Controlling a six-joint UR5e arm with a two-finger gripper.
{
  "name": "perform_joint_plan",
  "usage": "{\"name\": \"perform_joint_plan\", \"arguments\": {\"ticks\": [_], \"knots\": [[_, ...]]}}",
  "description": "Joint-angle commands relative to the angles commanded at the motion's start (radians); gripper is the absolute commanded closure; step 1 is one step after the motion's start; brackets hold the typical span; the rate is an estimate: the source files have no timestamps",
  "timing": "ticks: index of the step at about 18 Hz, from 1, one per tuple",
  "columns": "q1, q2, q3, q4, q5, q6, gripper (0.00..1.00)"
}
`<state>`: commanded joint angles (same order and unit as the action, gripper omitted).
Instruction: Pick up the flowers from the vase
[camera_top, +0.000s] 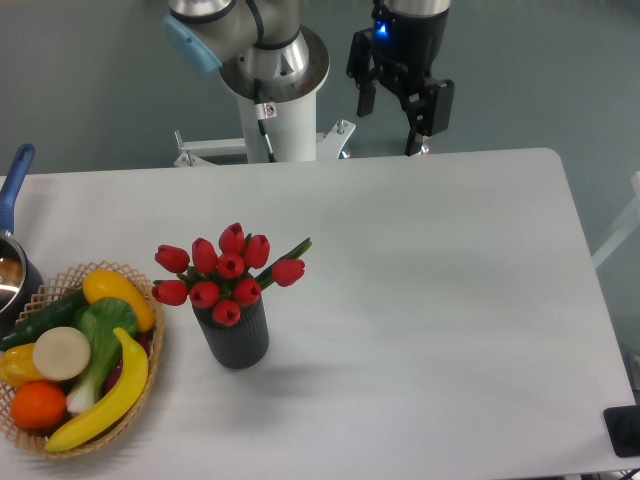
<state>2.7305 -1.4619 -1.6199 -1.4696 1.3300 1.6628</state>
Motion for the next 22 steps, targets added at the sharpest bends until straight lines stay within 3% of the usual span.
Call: {"name": "perform_joint_plan", "arguments": {"ticks": [4,11,22], "knots": [[0.006,-0.002,0.002,0.0,-0.06,-0.003,0.0],[0.009,-0.005,-0.005,-0.002,-0.069,-0.011,0.0],[0.04,-0.005,-0.02,0.0,-0.126,-0.11,0.0]]}}
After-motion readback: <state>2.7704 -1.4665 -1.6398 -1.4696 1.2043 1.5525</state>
